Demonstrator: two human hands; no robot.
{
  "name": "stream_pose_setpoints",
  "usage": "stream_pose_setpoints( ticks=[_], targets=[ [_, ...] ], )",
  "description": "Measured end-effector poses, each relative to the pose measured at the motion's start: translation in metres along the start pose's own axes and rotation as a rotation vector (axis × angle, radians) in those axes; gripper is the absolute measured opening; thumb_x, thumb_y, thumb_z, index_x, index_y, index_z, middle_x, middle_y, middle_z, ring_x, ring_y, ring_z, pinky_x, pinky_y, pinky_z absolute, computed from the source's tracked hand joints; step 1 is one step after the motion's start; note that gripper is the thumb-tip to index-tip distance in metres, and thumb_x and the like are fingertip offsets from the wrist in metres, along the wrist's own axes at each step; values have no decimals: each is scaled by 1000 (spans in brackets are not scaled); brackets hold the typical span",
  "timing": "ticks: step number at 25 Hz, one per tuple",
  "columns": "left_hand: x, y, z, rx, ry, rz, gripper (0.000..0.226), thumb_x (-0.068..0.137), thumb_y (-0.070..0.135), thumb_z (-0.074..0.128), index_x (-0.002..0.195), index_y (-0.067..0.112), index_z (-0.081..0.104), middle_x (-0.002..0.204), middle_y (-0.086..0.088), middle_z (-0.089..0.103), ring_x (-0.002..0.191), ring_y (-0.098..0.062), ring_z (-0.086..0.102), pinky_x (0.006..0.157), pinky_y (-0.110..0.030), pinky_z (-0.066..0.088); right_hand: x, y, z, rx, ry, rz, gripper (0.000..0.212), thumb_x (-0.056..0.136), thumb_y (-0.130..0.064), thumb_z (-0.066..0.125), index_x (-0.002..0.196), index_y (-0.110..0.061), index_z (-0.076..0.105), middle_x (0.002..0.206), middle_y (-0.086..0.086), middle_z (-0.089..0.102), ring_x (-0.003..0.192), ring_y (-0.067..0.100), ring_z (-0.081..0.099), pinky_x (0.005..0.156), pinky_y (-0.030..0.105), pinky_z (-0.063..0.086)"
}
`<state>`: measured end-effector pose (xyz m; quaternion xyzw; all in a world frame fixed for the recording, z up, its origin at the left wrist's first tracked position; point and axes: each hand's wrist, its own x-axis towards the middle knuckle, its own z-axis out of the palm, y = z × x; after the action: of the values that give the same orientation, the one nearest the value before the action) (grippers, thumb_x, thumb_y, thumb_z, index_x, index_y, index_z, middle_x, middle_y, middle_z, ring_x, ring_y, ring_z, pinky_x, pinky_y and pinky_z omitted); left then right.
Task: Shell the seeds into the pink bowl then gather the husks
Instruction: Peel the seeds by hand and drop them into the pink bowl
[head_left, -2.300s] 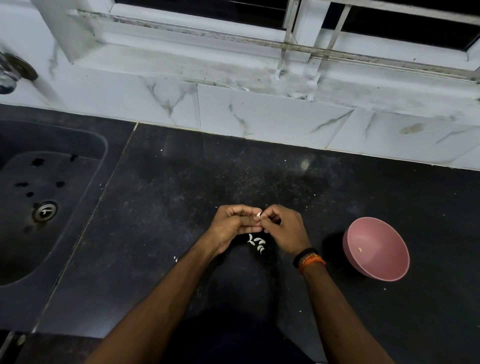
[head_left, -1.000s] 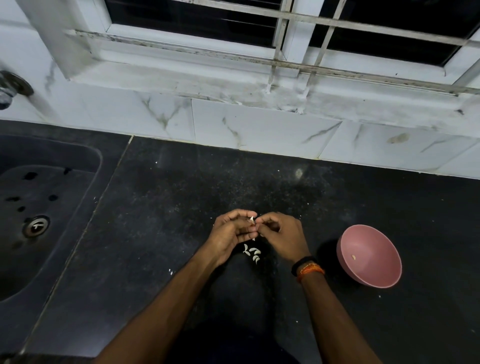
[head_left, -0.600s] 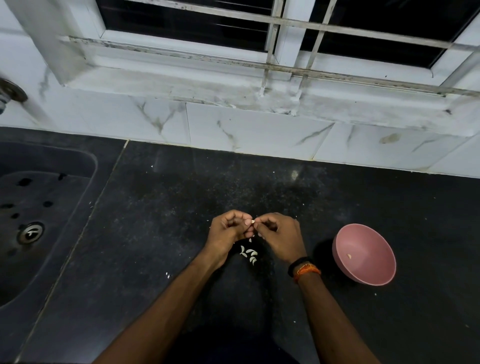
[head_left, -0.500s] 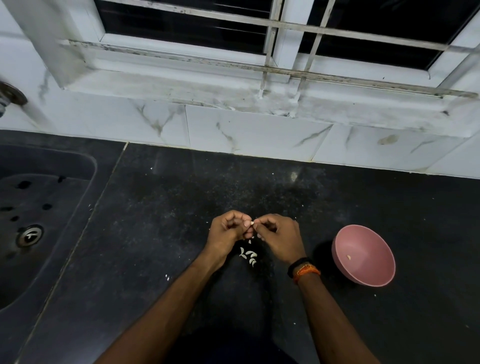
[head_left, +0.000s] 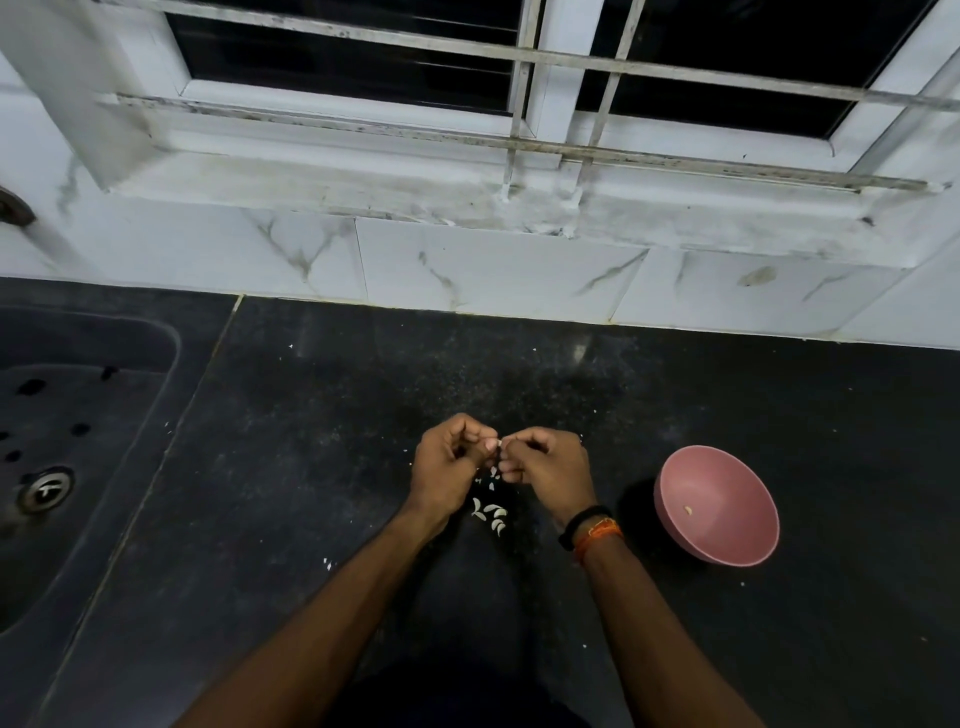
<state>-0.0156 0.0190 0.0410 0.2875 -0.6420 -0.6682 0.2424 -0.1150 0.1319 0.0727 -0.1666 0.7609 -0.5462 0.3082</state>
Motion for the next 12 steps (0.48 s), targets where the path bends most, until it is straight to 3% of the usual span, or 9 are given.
stream_pose_setpoints(
  ticks=[3,9,12],
  targets=[
    [-2,1,4,51,13,9,16,88,0,71,85,16,71,84,-7,72,86,-32,70,81,-50,60,1,0,-1,-3,13,33,13,93,-8,66,86,-7,76,75,9,77,72,18,75,69,31,61],
    [-4,9,4,255,-41,92,17,88,-2,70,83,15,71,79,4,72,78,-13,70,72,-30,59,-1,-7,-7,31,-24,170,10,90,-6,68,85,-2,75,71,9,74,66,15,71,66,28,59],
    [-5,8,6,268,-47,101,18,87,-1,70,82,16,70,78,6,72,77,-12,69,70,-27,58,-3,-8,-9,87,-33,229,8,89,-4,68,83,-1,74,67,6,72,63,13,69,63,27,57]
  ],
)
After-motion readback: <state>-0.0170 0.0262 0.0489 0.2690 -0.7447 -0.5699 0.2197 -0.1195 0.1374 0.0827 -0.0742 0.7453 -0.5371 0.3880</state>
